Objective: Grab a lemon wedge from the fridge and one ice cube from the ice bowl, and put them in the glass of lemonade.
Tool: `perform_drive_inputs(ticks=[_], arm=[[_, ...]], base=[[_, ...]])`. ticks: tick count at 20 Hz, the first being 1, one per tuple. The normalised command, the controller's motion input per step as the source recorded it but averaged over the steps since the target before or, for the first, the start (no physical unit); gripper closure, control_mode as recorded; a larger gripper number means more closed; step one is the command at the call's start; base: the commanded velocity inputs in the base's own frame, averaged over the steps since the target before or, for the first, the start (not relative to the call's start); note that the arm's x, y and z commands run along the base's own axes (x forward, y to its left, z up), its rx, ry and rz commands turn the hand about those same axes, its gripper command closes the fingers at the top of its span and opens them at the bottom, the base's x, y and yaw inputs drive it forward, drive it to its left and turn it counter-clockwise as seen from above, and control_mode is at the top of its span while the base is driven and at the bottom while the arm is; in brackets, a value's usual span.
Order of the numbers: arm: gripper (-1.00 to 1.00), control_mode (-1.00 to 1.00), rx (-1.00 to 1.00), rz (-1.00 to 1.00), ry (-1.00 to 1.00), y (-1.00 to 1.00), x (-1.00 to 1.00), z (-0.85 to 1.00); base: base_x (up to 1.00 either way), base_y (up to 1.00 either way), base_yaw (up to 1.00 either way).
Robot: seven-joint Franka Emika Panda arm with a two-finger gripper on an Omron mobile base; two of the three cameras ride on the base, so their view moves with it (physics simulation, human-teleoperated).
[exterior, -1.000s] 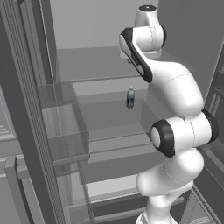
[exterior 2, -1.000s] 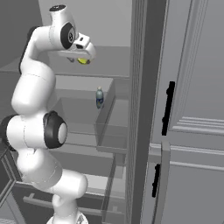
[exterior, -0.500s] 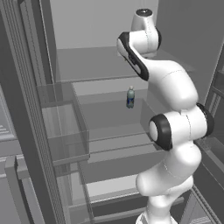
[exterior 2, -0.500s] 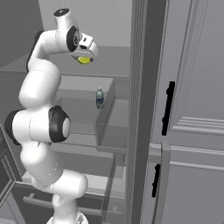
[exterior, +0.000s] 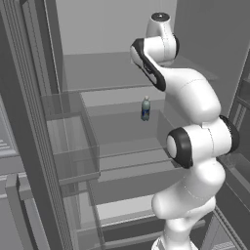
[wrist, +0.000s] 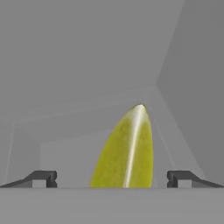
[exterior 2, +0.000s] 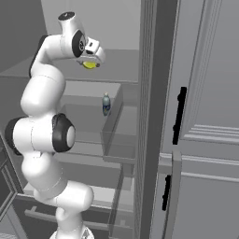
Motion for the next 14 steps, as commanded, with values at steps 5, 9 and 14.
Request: perform_drive_inputs(ticks=[5,9,14], arm=[[-1.0,-1.0,0.0,0.0,-0.03,0.0,0.0,-0.48],[-1.0,-1.0,0.0,0.0,0.0,0.0,0.0,-0.09],[1.0,-1.0,0.0,0.0,0.0,0.0,0.0,-0.03]], base=[[0.0,0.0,0.0],[0.0,0.0,0.0],[0.0,0.0,0.0]])
